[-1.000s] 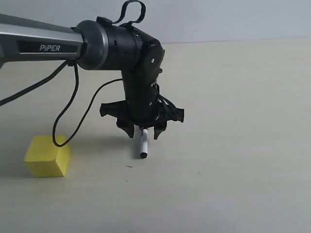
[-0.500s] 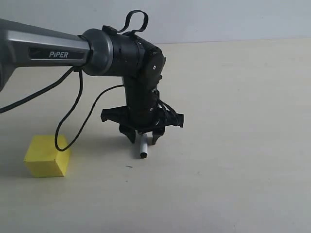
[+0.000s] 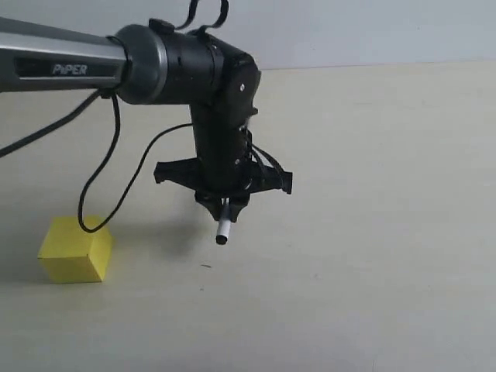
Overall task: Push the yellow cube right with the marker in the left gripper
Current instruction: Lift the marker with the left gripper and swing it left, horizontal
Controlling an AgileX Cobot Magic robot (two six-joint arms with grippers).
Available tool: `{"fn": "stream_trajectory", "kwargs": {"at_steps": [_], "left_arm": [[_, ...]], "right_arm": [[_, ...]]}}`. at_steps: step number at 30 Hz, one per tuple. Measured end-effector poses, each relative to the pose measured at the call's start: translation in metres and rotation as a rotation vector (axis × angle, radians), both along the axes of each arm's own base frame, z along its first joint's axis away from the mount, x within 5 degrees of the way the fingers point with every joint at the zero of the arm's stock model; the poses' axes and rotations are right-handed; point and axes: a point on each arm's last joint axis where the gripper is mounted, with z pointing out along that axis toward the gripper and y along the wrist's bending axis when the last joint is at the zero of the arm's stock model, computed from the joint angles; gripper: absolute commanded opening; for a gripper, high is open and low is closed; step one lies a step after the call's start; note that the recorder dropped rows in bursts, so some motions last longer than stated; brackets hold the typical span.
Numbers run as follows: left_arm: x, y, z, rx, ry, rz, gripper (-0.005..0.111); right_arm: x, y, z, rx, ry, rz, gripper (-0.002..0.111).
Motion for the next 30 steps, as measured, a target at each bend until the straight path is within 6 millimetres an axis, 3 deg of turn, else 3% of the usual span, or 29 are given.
{"fn": "stream_trajectory", "kwargs": {"at_steps": [9,10,14,15,18,23,27,30], "left_arm": [[-0.022,0.028,0.096,-0.027,-0.133,-0.175,0.0],[-0.033,0.041,0.109,-0.007,-0.166,-0.202,0.0],[-0.054,0.073,0.13,0.071,-0.231,-0.237,0.0],[-0.067,0.094,0.14,0.129,-0.271,-0.251,0.0],[-0.086,0.127,0.156,0.195,-0.34,-0.269,0.0],[-0.114,0.214,0.177,0.234,-0.407,-0.191,0.0],[-0.12,0.267,0.175,0.309,-0.365,-0.12,0.0],[-0.121,0.284,0.167,0.323,-0.308,-0.101,0.0]], "right_arm": [[0.0,0.0,0.0,0.0,0.0,0.0,0.0],[0.0,0.0,0.0,0.0,0.0,0.0,0.0],[0.0,0.0,0.0,0.0,0.0,0.0,0.0],[0.0,0.0,0.0,0.0,0.0,0.0,0.0],[0.0,0.0,0.0,0.0,0.0,0.0,0.0],[0.0,0.0,0.0,0.0,0.0,0.0,0.0],[0.0,0.0,0.0,0.0,0.0,0.0,0.0],[0.0,0.0,0.0,0.0,0.0,0.0,0.0]]}}
